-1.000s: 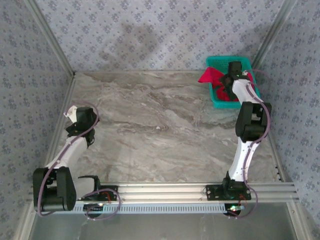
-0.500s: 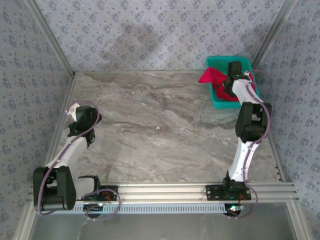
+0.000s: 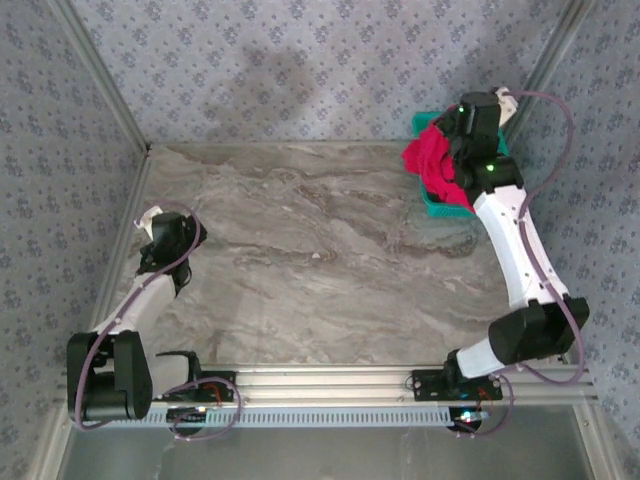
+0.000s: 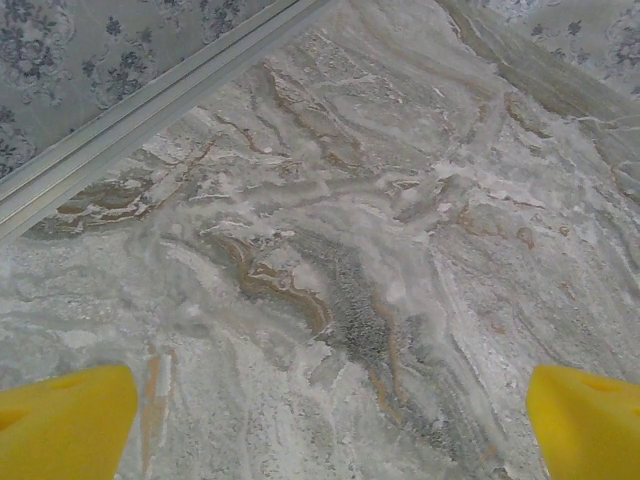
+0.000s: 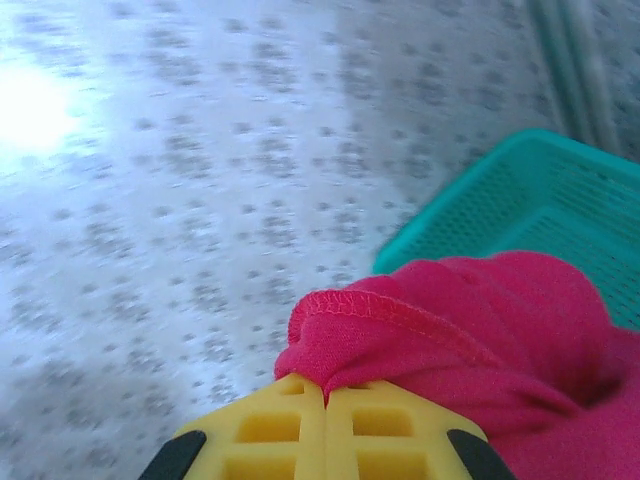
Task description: Fold the inside-out t-shirt
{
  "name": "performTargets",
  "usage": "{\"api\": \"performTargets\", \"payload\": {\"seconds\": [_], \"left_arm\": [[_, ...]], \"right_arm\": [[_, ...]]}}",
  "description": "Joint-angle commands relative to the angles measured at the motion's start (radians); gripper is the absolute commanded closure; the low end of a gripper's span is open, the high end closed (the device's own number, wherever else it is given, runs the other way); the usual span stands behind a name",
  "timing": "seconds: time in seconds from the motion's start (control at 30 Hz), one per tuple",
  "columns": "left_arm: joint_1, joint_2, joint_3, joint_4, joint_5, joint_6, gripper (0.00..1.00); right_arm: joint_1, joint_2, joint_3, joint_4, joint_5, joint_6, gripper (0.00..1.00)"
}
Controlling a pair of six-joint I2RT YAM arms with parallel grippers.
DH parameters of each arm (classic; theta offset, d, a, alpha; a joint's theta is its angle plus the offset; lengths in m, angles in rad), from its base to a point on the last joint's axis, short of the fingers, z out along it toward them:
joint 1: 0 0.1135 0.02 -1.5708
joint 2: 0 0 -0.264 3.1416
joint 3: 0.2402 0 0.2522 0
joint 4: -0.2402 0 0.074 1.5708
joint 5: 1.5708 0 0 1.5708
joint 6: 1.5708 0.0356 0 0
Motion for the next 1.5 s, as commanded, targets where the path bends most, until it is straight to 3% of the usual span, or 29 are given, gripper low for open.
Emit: {"api": "performTargets", "payload": {"seconds": [0.0,0.1,0.3,0.6,0.63,0.7,0.73,0.87,0.97,1.07,1.2,1.3,1.47], "left_arm": [[0.004,0.008,-0.008,0.027,0.032,0.002,0.00],[0.004,0.016,-0.004,0.030,0.046,0.001,0.00],[0.004,0.019,-0.002,0.035,0.060,0.005,0.00],[0.005,0.057,-0.017,0.092,0.058,0.018,0.00],[0.005,0.066,-0.016,0.097,0.057,0.012,0.00],[0.007,0.090,-0.001,0.087,0.076,0.006,0.00],[0.008,0.100,0.009,0.076,0.097,0.008,0.00],[0.013,0.161,0.038,0.092,0.294,0.019,0.00],[0.002,0.202,0.046,0.156,0.509,0.021,0.00],[-0.077,0.229,0.112,0.062,0.610,0.030,0.01],[-0.273,0.272,0.145,0.018,0.638,0.011,0.09],[-0.386,0.336,0.160,0.034,0.625,-0.035,0.12],[-0.450,0.478,0.204,0.076,0.590,-0.113,0.16]], "right_arm": [[0.109,-0.050,0.081,0.099,0.077,-0.188,1.00],[0.190,-0.035,0.204,0.083,0.047,-0.263,1.00],[0.277,0.075,0.408,0.007,-0.126,-0.267,1.00],[0.305,0.249,0.286,-0.013,-0.174,-0.154,0.97],[0.298,0.279,0.284,-0.027,-0.210,-0.135,0.77],[0.265,0.376,0.333,-0.138,-0.361,-0.076,0.12],[0.240,0.426,0.384,-0.223,-0.417,-0.047,0.00],[0.164,0.556,0.498,-0.478,-0.536,-0.080,0.00],[0.167,0.488,0.350,-0.457,-0.505,-0.135,0.00],[0.181,0.364,0.104,-0.327,-0.477,-0.205,0.03],[0.202,0.252,-0.196,-0.173,-0.485,-0.203,0.17],[0.218,0.235,-0.309,-0.142,-0.496,-0.199,0.22],[0.263,0.260,-0.388,-0.126,-0.479,-0.210,0.20]]}}
